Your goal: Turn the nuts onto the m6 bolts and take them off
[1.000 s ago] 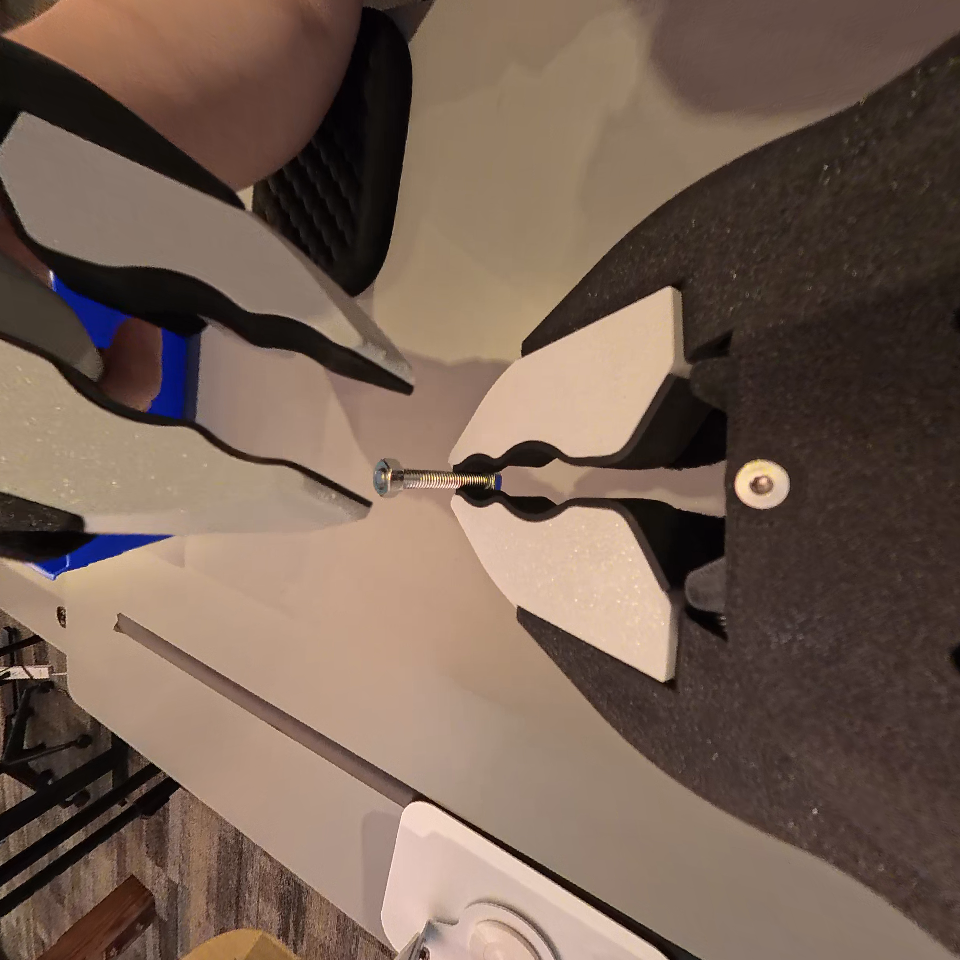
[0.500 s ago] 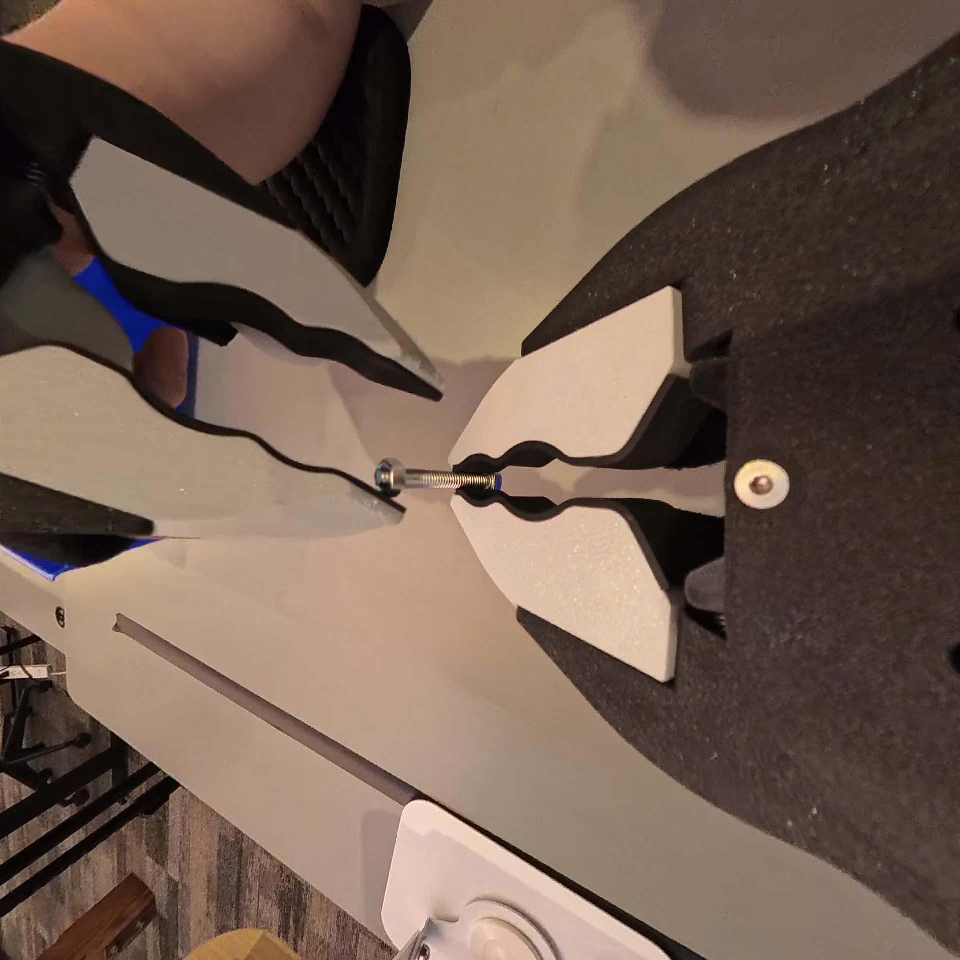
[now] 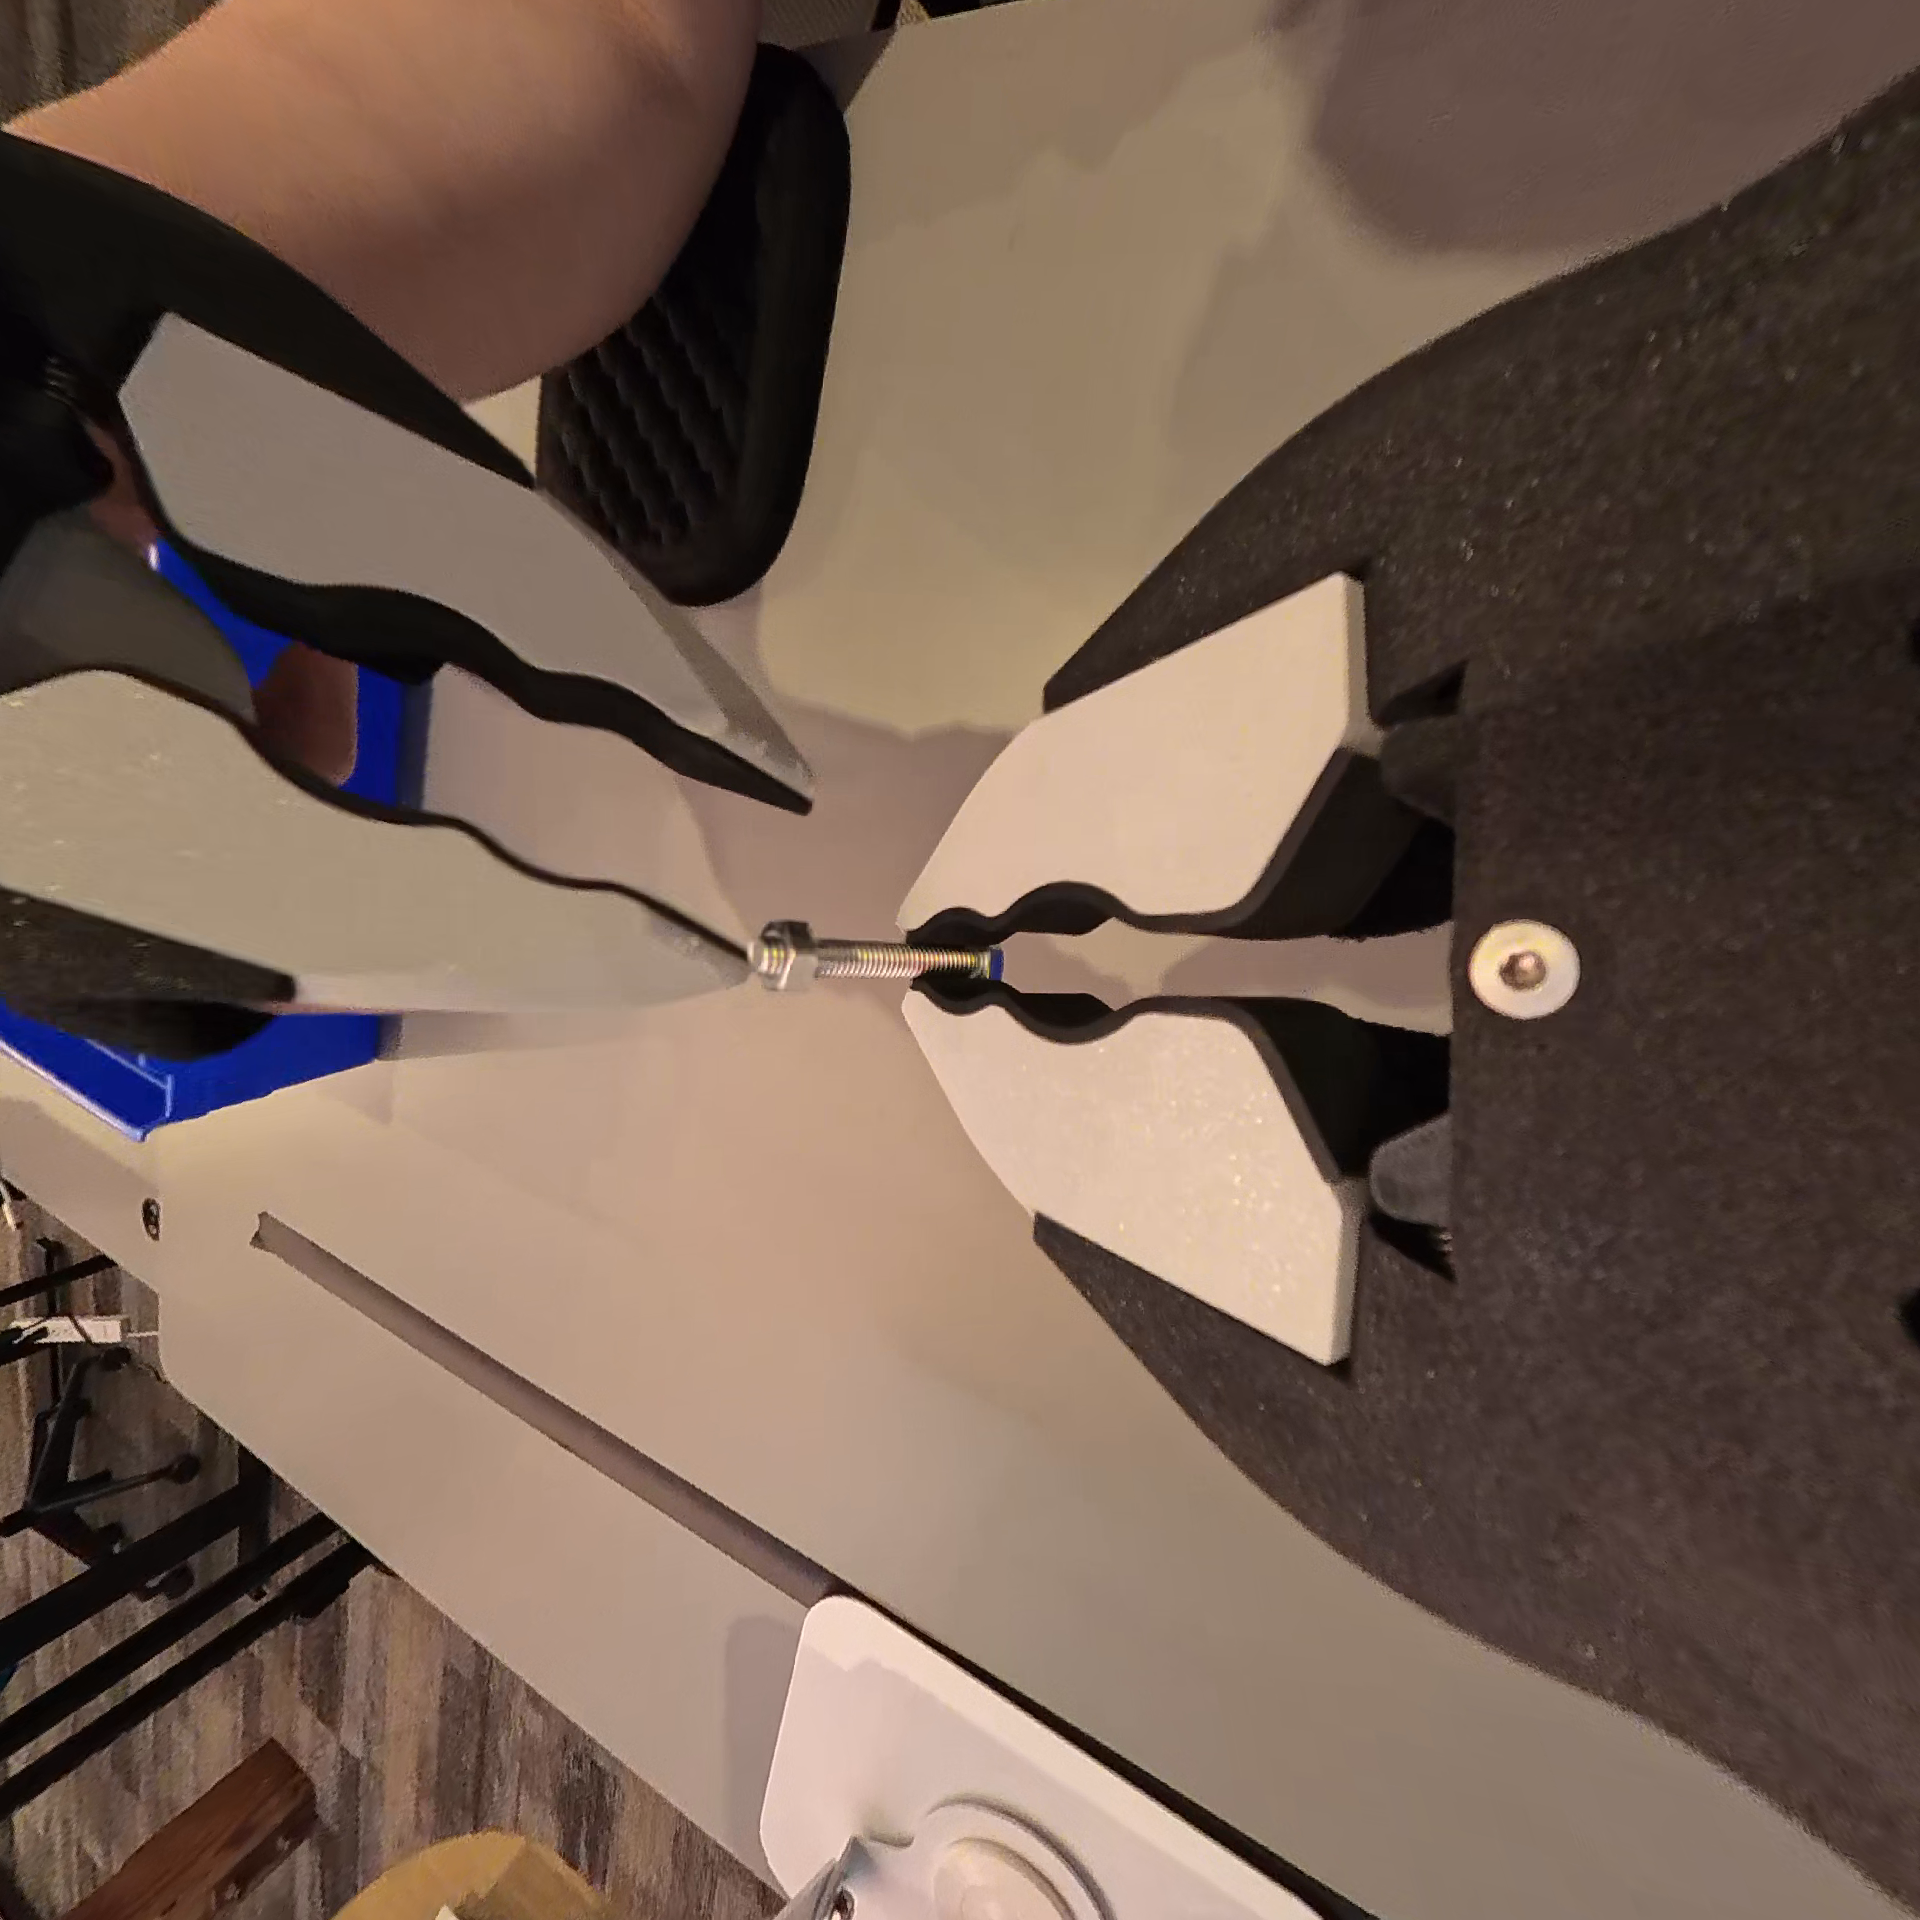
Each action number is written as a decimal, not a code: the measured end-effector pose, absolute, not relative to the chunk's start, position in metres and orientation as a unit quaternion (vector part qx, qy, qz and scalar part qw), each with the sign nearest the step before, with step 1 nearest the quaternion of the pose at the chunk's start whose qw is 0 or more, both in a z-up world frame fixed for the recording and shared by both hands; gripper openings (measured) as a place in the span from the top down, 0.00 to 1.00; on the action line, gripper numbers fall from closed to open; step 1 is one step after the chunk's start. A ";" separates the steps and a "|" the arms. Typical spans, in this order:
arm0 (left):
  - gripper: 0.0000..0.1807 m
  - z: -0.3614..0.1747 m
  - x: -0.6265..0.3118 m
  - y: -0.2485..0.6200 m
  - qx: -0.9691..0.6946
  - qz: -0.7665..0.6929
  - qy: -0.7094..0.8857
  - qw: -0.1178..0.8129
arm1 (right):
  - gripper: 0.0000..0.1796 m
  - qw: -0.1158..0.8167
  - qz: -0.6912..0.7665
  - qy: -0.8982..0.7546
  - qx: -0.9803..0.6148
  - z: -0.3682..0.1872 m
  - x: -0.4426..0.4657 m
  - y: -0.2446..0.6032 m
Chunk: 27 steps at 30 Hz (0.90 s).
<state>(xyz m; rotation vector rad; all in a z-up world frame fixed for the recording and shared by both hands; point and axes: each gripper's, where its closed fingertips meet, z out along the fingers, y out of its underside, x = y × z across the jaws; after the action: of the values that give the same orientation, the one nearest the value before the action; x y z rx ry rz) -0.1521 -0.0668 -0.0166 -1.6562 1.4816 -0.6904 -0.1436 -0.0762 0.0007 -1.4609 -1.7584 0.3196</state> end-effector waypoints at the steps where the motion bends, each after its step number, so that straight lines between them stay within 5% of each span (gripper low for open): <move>1: 0.97 -0.016 -0.152 -0.067 -0.653 -0.275 0.585 0.395 | 0.86 0.416 0.130 -0.690 -0.578 0.005 -0.144 -0.074; 7: 0.97 -0.019 -0.150 -0.069 -0.651 -0.266 0.591 0.394 | 0.79 0.425 0.139 -0.700 -0.557 0.005 -0.160 -0.080; 11: 0.97 -0.016 -0.152 -0.067 -0.653 -0.272 0.584 0.398 | 0.86 0.401 0.147 -0.691 -0.583 0.002 -0.147 -0.078; 27: 0.97 -0.016 -0.151 -0.069 -0.651 -0.270 0.588 0.397 | 0.81 0.441 0.153 -0.676 -0.571 0.013 -0.158 -0.073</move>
<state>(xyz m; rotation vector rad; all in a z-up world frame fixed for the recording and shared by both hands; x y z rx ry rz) -0.1508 -0.0686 -0.0160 -1.6490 1.4899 -0.6853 -0.1581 -0.0728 0.0133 -1.4169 -1.6778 0.3799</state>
